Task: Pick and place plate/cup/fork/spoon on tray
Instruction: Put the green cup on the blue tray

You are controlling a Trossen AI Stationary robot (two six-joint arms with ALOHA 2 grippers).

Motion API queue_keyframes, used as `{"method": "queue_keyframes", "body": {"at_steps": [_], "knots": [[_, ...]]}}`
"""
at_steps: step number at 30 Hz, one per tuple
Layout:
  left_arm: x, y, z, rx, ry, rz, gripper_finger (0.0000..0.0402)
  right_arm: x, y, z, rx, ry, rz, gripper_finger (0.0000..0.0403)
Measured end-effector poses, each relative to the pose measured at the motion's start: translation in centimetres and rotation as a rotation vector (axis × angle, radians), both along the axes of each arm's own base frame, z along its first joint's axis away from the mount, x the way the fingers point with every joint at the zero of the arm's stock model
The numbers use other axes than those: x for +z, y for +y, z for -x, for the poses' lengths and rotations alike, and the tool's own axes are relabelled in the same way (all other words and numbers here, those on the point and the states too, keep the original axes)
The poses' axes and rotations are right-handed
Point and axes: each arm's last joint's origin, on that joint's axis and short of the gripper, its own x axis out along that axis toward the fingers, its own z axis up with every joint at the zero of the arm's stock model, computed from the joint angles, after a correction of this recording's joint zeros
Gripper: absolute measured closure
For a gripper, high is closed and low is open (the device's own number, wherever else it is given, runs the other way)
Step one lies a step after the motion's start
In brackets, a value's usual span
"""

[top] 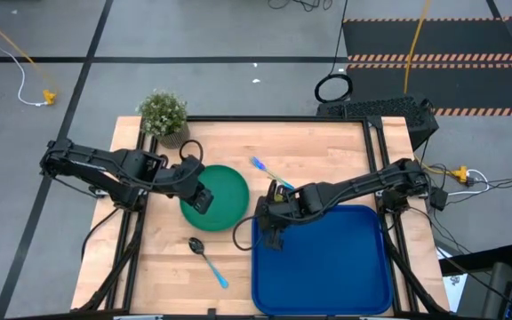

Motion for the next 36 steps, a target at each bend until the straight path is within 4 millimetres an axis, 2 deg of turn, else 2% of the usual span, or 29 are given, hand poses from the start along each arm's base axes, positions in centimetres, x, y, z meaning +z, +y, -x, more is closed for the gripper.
{"method": "queue_keyframes", "body": {"at_steps": [18, 27, 36], "knots": [[0.0, -0.8, 0.2, -0.073, 0.004, -0.026, 0.0394, -0.1, -0.1, 0.2, -0.034, 0.021, 0.018, 0.0402], [0.0, -0.8, 0.2, -0.061, -0.001, -0.046, 0.0394, -0.2, -0.1, 0.2, -0.033, 0.024, 0.022, 0.0382], [0.0, -0.8, 0.2, -0.055, -0.002, -0.052, 0.0394, -1.3, -0.1, 0.3, -0.034, 0.034, 0.021, 0.037]]}}
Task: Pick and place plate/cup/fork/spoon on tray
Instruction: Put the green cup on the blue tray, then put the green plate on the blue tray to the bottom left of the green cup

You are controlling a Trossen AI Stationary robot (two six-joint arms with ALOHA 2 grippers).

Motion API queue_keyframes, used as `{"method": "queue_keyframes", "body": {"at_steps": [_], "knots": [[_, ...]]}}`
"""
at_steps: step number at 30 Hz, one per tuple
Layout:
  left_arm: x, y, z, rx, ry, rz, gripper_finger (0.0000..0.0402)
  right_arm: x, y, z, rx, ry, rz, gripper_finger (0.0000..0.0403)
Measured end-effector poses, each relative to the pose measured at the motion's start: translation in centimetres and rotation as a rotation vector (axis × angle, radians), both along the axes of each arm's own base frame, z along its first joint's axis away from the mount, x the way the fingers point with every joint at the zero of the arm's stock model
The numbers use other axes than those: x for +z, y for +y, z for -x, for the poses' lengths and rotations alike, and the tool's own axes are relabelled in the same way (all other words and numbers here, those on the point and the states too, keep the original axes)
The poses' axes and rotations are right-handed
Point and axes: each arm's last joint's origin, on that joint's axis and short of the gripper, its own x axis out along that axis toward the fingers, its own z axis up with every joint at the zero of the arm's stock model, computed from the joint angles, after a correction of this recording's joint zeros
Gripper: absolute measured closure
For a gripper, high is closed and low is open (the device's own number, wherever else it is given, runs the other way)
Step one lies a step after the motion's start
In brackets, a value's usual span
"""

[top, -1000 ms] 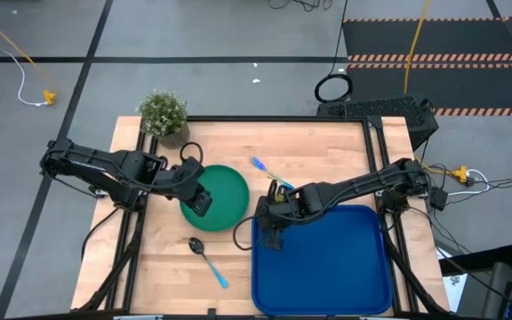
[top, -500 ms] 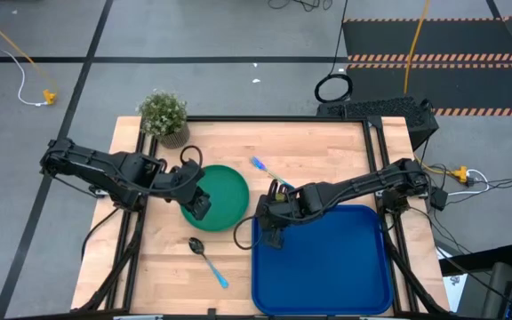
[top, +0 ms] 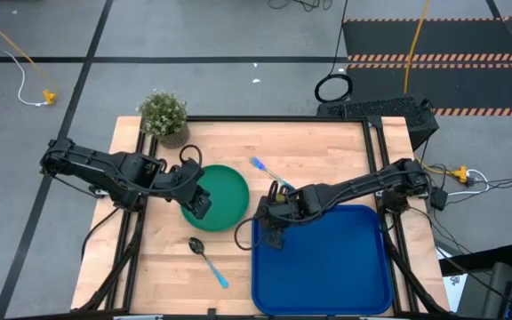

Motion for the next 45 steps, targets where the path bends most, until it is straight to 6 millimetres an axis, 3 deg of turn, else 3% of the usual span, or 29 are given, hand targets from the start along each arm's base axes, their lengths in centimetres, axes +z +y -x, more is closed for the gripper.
{"method": "queue_keyframes", "body": {"at_steps": [19, 29, 34, 45], "knots": [[0.0, -0.2, 0.0, 0.006, -0.002, 0.009, 0.0394, 0.2, 0.1, -0.5, -0.026, -0.06, -0.029, 0.029], [-0.5, -1.8, 0.0, -0.002, 0.012, 0.042, 0.0391, 1.1, 0.0, -0.2, -0.078, -0.097, -0.063, 0.024], [-2.1, -3.9, -1.1, -0.078, 0.086, 0.006, 0.0356, 2.4, -0.7, 0.3, -0.092, -0.13, -0.07, 0.0222], [-7.1, -8.5, -3.4, -0.354, 0.31, -0.065, 0.0229, 5.6, -1.3, 2.1, -0.087, -0.22, -0.092, 0.0218]]}}
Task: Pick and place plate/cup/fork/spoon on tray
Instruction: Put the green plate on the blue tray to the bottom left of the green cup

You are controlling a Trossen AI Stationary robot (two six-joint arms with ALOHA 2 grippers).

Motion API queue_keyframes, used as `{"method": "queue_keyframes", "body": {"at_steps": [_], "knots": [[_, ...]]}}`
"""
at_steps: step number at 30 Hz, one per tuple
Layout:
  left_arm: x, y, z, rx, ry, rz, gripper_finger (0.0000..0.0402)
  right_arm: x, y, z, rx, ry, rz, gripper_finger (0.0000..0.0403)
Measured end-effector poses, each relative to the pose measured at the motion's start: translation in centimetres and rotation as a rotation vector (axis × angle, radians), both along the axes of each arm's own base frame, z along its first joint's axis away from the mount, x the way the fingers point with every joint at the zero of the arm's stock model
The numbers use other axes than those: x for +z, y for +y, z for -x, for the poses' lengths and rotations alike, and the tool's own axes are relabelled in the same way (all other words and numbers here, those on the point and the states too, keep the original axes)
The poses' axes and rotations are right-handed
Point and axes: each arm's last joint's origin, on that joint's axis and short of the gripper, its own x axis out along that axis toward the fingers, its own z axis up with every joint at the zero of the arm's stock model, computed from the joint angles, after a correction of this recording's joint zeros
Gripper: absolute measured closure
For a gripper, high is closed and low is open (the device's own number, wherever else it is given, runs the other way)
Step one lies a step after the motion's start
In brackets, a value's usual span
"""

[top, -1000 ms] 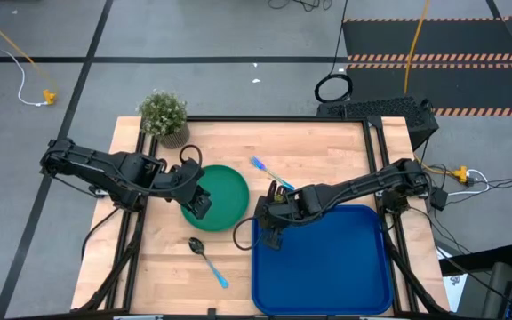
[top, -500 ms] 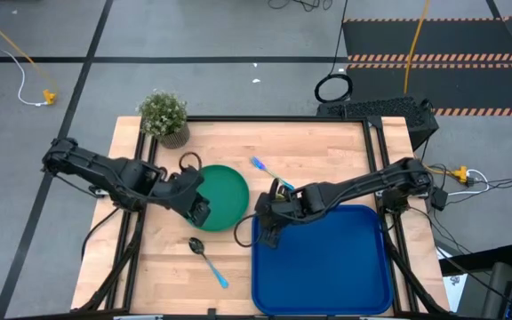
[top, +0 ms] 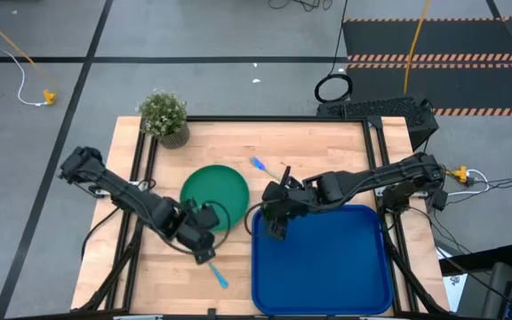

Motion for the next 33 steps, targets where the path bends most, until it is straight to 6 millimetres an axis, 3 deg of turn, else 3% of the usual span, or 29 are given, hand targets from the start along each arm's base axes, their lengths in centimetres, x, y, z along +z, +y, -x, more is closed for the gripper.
{"method": "queue_keyframes", "body": {"at_steps": [6, 16, 25, 33], "knots": [[-2.2, -0.9, -1.0, -0.042, 0.108, 0.028, 0.0194, 1.1, -0.2, 0.8, 0.005, -0.033, 0.001, 0.0218], [-6.1, -0.7, -3.1, -0.025, 0.261, 0.034, 0.019, 1.3, 0.1, 1.0, 0.045, -0.038, 0.021, 0.0218], [-6.8, 0.7, -4.1, -0.047, 0.242, -0.075, 0.019, 1.2, 0.4, 1.1, 0.145, -0.021, 0.025, 0.0218], [-7.5, 1.1, -4.4, -0.244, 0.186, -0.198, 0.019, 1.2, 0.5, 1.2, 0.206, -0.014, 0.001, 0.0218]]}}
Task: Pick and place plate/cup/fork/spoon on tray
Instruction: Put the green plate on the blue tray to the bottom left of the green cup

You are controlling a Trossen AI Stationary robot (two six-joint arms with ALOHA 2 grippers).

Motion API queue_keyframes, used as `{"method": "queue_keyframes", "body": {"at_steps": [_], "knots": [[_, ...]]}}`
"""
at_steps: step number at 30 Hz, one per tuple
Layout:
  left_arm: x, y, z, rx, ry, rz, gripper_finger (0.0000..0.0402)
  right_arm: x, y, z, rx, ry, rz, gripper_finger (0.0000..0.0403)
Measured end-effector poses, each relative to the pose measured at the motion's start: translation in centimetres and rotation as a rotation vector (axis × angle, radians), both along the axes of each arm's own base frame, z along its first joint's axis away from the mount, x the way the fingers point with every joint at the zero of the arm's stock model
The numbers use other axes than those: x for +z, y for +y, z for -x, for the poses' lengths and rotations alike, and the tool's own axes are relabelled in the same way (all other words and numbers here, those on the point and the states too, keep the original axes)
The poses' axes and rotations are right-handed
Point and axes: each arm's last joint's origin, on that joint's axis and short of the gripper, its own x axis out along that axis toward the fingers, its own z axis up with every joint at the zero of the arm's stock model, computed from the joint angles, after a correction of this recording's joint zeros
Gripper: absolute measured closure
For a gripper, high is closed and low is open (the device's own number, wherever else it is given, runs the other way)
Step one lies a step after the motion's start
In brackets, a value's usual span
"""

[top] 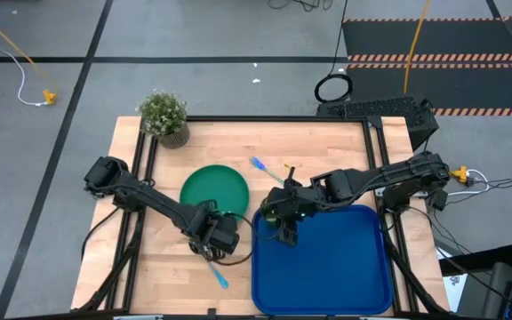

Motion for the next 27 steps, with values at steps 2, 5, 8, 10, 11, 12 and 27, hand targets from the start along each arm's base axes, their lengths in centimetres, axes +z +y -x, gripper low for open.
{"method": "queue_keyframes", "body": {"at_steps": [2, 5, 8, 10, 11, 12, 27], "knots": [[-0.5, -0.1, 0.2, -0.04, 0.005, -0.006, 0.019, 0.1, 0.0, 0.1, 0.001, -0.004, -0.003, 0.0218], [-1.6, -0.2, 0.7, -0.056, 0.021, -0.015, 0.019, 0.6, -0.1, 0.6, -0.014, -0.007, -0.013, 0.0218], [-2.4, -0.1, 1.4, -0.06, 0.041, -0.046, 0.019, 1.3, -0.3, 1.3, -0.034, -0.016, -0.022, 0.0218], [-3.0, -0.1, 1.8, -0.064, 0.051, -0.07, 0.019, 1.7, -0.5, 1.9, -0.047, -0.013, -0.017, 0.0218], [-3.2, -0.1, 2.0, -0.067, 0.055, -0.081, 0.019, 1.9, -0.6, 2.1, -0.061, -0.016, -0.008, 0.0218], [-3.5, 0.0, 2.1, -0.07, 0.054, -0.09, 0.019, 2.1, -0.7, 2.3, -0.072, -0.022, 0.002, 0.0218], [-6.4, 0.1, 3.2, -0.207, 0.029, -0.096, 0.0193, 3.1, -0.3, 3.6, -0.147, -0.068, 0.056, 0.0218]]}}
